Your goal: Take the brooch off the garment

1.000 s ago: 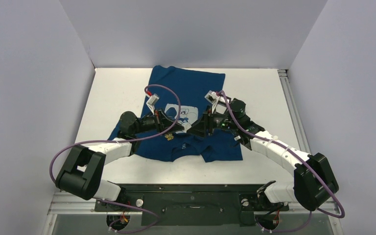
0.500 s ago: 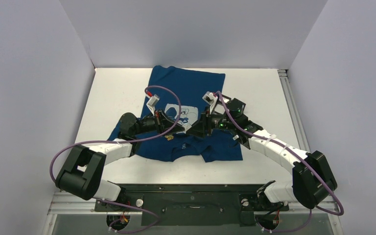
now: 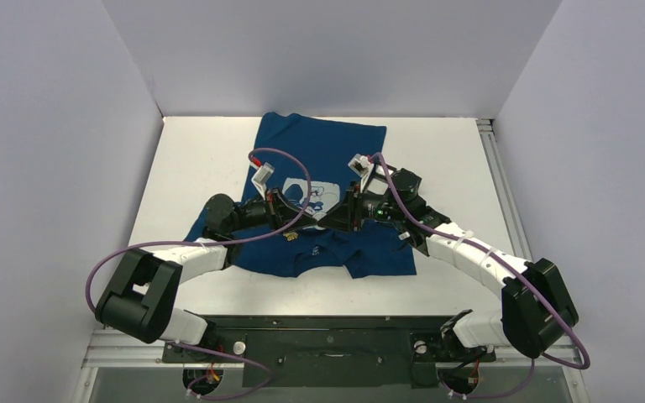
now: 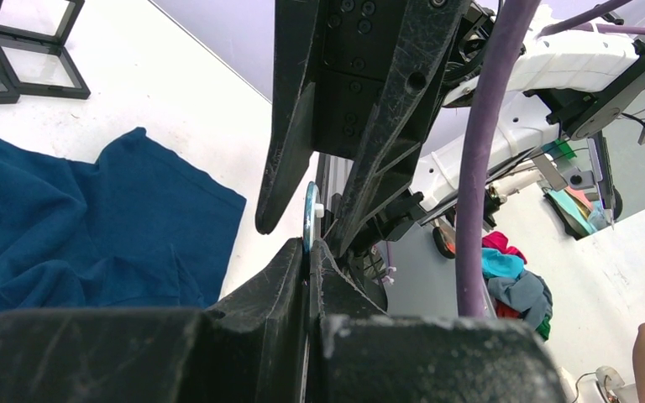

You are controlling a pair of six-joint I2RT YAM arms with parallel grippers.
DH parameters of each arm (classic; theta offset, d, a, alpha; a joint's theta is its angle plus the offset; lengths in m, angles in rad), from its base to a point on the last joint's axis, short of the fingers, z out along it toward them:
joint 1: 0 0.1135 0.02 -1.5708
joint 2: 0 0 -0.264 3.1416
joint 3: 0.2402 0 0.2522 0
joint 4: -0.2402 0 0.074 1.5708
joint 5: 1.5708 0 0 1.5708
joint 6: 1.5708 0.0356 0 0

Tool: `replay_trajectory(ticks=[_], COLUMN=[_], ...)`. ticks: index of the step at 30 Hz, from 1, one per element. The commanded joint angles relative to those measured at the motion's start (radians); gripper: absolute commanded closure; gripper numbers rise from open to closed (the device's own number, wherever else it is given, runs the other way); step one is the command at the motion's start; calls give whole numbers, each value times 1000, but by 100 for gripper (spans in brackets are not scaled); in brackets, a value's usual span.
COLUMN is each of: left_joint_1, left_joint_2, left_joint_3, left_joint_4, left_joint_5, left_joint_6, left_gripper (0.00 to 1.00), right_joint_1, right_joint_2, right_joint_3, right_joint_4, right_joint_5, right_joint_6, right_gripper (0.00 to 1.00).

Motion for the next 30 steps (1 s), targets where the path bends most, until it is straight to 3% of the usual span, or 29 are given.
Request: replay_trajectory(ticks=[1,9,18,30], left_joint_1=[-10,-14,-15,-9], left_joint_2=[-12,-10,-15,-15], left_joint_3=[1,-2,-11,-18], left_joint_4=[71,104,135,162], left_joint_5=[7,12,16,7], left_joint_6=[20,15,15,-6], left_gripper=[100,100,100,100], right_joint_1=[-8,0,-5,-6], right_joint_2=[6,21,34,34], right_joint_3=[11,19,9,-2], right_joint_4=[46,-12,22,38], right_joint_5=[9,19,15,14], right_joint_6=[-11,-63,-35,-30], right_gripper=[70,76,91,97])
